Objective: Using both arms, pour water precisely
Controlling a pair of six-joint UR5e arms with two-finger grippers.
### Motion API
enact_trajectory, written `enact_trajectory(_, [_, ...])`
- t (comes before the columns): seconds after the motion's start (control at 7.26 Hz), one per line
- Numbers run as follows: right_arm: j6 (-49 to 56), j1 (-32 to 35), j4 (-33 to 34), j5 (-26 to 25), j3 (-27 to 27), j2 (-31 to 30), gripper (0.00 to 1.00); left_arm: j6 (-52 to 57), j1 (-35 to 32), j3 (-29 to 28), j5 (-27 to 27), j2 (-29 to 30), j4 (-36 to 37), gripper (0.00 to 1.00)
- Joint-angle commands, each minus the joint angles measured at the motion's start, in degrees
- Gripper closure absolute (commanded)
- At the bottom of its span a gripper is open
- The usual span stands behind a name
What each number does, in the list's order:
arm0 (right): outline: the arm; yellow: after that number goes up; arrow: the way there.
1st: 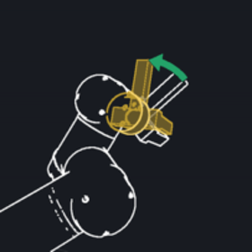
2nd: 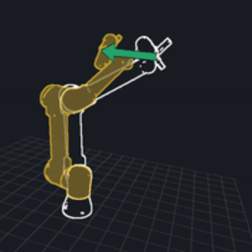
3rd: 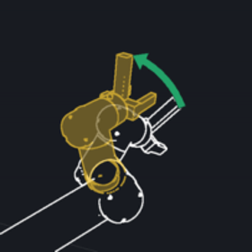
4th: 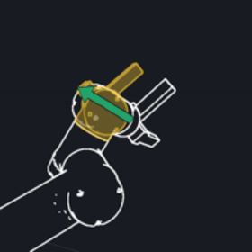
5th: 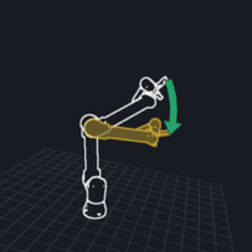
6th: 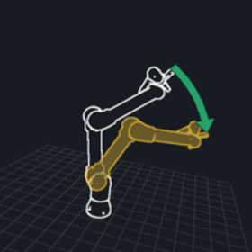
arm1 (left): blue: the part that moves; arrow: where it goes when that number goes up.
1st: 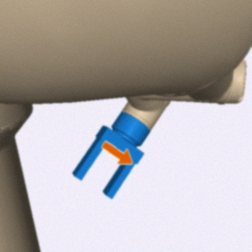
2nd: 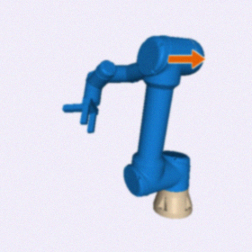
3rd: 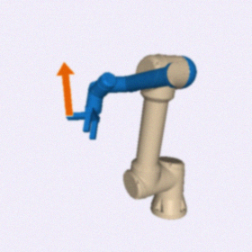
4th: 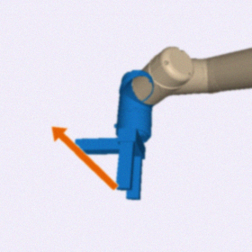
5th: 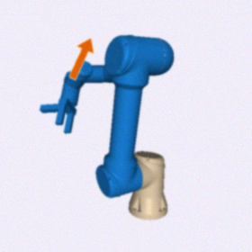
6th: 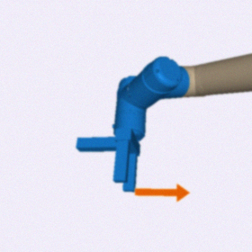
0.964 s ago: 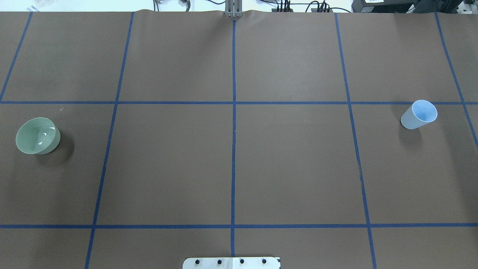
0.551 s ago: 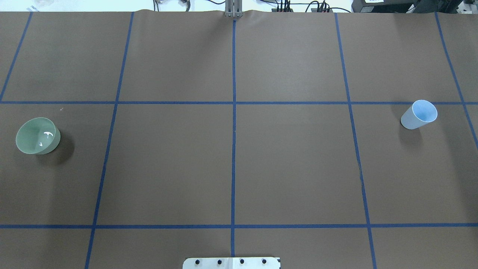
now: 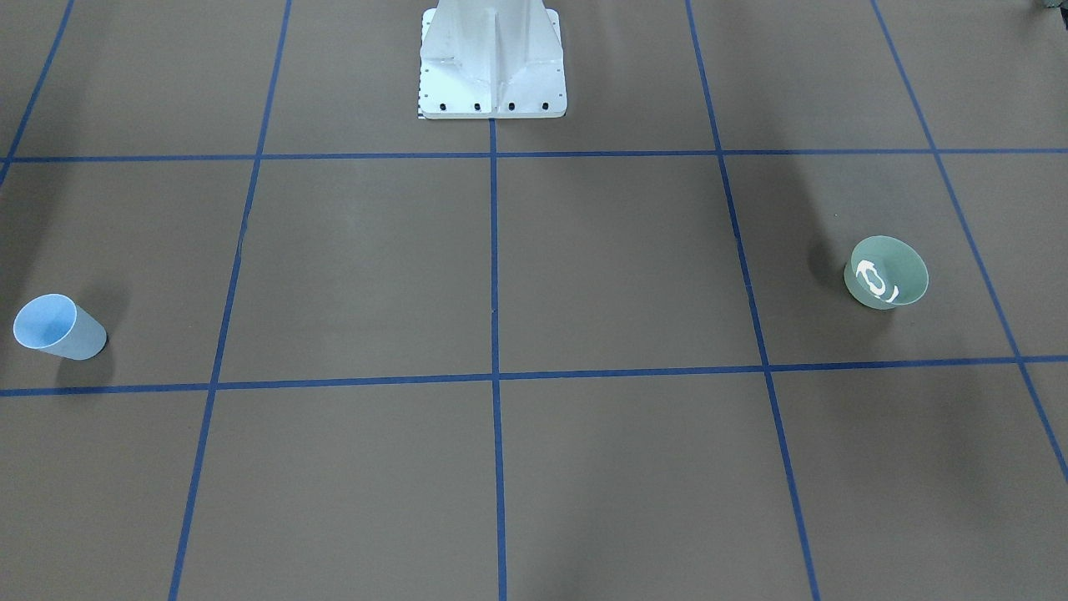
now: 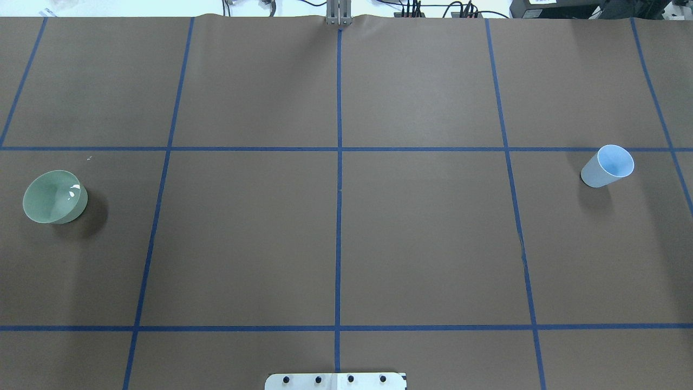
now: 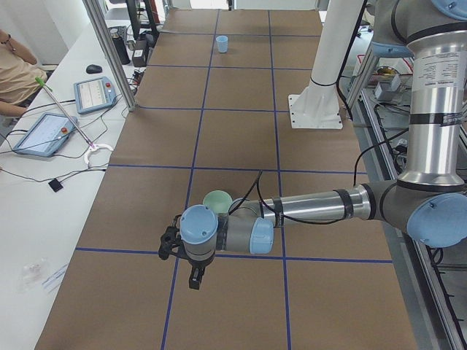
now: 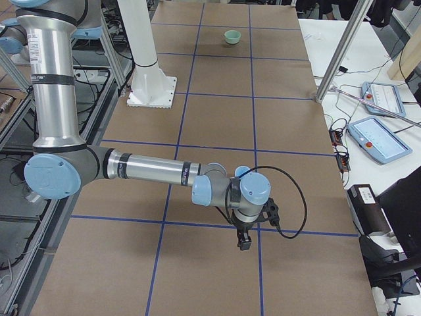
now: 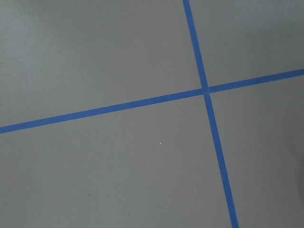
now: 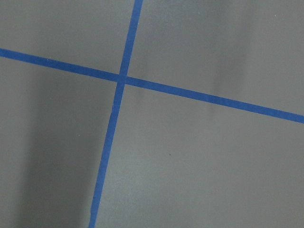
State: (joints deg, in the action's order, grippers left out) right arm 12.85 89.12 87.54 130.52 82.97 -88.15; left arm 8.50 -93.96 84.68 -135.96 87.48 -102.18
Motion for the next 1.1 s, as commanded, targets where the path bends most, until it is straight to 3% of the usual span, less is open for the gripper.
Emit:
enact_trajectory(0.0, [0.1, 0.0, 0.0, 0.0, 0.0, 0.0, 0.01, 0.0, 0.1, 0.0, -0.1, -0.1, 0.0, 0.00])
enact_trajectory(0.96, [0.0, 0.0, -3.5, 0.0, -0.8, -1.0, 0.01, -0.1, 0.2, 0.0, -0.1, -0.1, 0.1, 0.00])
